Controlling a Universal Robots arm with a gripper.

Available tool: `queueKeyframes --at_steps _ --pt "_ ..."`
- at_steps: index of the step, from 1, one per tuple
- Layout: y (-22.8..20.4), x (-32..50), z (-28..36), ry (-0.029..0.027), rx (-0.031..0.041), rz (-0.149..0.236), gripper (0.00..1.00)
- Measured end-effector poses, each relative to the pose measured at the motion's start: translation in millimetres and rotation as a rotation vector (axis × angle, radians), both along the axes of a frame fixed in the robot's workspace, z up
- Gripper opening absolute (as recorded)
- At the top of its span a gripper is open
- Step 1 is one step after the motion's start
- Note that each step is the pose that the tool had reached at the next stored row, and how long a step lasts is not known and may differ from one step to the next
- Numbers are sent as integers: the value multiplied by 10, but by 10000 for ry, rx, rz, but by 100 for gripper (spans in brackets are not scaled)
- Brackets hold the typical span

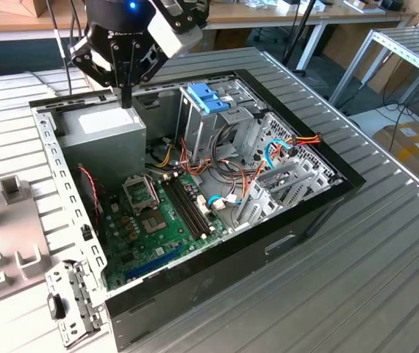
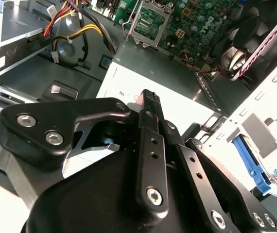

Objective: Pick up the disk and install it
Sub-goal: 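Reach for the disk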

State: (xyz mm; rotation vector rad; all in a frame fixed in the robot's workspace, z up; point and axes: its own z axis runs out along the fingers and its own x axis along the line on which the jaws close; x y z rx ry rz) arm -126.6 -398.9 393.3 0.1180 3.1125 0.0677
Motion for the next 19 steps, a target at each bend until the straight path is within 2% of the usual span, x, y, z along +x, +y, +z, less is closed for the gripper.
queueKeyframes --at_steps 19 --pt "0 -109 0 0 0 0 11"
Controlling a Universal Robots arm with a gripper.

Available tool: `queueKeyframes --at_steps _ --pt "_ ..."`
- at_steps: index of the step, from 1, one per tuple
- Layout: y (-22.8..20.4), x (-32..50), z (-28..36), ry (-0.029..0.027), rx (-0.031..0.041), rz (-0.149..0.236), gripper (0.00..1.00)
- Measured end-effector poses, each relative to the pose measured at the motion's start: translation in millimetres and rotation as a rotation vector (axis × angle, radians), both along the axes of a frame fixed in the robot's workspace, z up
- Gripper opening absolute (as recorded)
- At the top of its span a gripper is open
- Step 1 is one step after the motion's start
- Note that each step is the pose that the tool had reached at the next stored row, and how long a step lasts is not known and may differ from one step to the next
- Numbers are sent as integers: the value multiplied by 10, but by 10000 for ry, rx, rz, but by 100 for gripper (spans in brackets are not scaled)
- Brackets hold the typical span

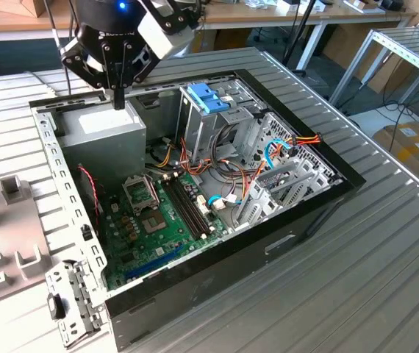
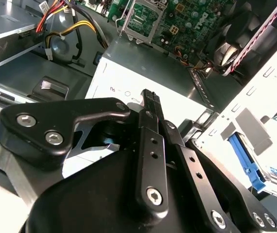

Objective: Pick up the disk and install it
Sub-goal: 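Reach for the disk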

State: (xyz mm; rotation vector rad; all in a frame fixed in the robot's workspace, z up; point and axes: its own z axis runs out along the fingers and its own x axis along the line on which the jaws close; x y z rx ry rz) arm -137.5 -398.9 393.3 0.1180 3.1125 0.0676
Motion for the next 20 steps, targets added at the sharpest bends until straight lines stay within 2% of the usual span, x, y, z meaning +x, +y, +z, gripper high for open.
queueKeyframes --at_steps 20 --pt "0 -123 0 1 -1 0 11"
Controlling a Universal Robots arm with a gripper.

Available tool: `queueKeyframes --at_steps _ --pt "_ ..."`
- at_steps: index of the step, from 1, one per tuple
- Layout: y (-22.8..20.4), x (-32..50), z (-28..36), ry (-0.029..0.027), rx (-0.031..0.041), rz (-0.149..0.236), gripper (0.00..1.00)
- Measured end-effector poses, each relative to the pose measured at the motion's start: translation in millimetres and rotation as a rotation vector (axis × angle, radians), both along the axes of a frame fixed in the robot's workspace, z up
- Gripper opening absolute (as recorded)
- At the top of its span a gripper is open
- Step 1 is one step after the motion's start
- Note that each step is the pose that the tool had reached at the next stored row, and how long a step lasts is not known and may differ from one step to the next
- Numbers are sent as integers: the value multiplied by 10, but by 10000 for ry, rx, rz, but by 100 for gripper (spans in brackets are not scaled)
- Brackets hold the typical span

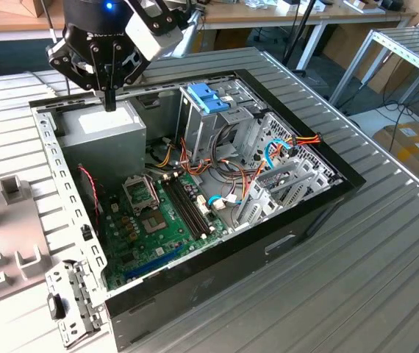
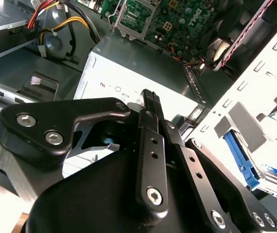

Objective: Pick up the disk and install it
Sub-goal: 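Reach for the disk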

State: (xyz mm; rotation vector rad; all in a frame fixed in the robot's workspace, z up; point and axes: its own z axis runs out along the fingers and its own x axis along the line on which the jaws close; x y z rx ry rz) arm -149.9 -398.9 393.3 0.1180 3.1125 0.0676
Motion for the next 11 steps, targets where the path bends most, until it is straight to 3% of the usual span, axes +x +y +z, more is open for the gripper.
queueKeyframes --at_steps 11 --pt "0 -94 0 0 0 0 11"
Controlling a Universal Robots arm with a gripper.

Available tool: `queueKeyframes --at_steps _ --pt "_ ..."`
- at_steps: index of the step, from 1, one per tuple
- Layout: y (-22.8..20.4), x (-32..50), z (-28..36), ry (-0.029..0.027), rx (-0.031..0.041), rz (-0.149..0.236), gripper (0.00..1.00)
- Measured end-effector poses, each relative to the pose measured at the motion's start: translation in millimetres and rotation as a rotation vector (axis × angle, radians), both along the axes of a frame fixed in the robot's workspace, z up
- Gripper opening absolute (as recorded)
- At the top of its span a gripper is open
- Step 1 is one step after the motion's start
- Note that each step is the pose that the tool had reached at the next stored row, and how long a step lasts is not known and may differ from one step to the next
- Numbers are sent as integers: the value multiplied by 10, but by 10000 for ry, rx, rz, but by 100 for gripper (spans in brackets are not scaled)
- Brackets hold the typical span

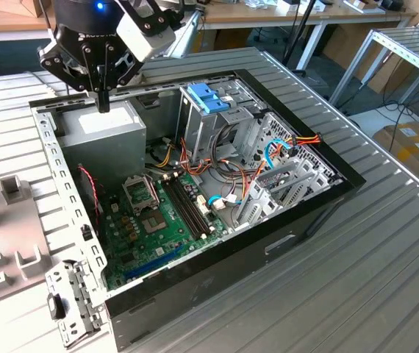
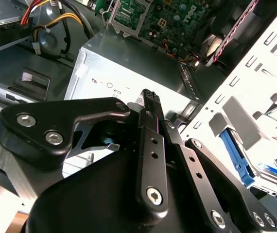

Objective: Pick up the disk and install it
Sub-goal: 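Reach for the disk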

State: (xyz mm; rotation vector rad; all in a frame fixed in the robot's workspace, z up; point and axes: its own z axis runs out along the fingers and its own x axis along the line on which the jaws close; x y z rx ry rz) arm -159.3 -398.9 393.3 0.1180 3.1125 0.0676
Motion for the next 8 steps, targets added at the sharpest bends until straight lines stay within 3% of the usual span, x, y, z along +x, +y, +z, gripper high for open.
queueKeyframes --at_steps 8 --pt "0 -62 0 0 1 0 11"
